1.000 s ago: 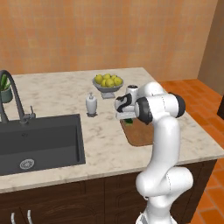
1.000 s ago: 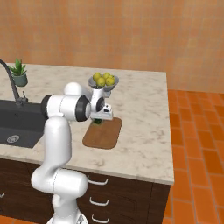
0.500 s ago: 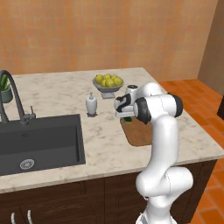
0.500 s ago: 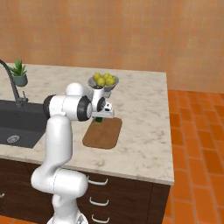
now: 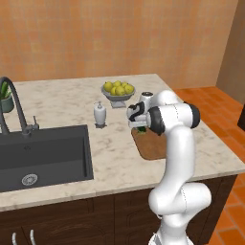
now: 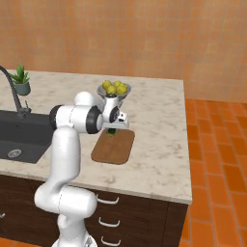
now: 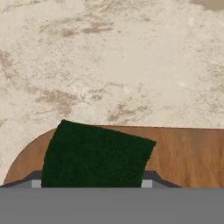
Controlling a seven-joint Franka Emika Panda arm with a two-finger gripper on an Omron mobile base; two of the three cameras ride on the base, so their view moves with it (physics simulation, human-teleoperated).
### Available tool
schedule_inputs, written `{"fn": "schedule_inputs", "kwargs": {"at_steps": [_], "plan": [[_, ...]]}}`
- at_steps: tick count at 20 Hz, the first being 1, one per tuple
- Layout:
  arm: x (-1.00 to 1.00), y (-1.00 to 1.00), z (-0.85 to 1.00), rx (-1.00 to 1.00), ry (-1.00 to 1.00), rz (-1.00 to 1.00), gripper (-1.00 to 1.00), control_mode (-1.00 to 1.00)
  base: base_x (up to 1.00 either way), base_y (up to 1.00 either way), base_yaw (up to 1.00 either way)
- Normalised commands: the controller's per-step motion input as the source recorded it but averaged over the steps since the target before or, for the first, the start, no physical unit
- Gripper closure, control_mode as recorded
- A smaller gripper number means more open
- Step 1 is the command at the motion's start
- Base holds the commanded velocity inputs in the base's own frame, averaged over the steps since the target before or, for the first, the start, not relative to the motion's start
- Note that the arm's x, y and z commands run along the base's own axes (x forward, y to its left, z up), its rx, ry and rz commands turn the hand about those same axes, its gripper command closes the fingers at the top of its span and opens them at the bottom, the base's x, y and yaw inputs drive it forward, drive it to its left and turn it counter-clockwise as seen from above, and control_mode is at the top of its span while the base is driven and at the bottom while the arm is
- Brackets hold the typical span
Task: Pick up the sponge from the counter and clean the cutting board by briefly scrubbing or pressing down on the cutting board. Once finished, release the sponge.
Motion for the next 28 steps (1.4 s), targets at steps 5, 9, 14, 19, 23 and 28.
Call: {"fn": "schedule_inputs", "kwargs": {"at_steps": [5,9,14,19,23,28], "plan": [[0.07,-0.65,-0.41,0.00,0.00,0.00,1.00,-1.00,0.00,0.00,0.00],[0.00,-0.46,-0.96,0.00,0.03,0.00,1.00,-1.00,0.00,0.00,0.00],[0.00,-0.85,-0.58,0.03,0.00,0.01,1.00,-1.00,0.00,0.00,0.00],[0.00,-0.90,-0.69,0.00,0.00,0.03,1.00,-1.00,0.00,0.00,0.00],[-0.09,-0.93,-0.78,0.00,0.08,0.04,1.00,-1.00,0.00,0.00,0.00],[-0.23,-1.00,-0.74,0.01,0.12,0.05,1.00,-1.00,0.00,0.00,0.00]]}}
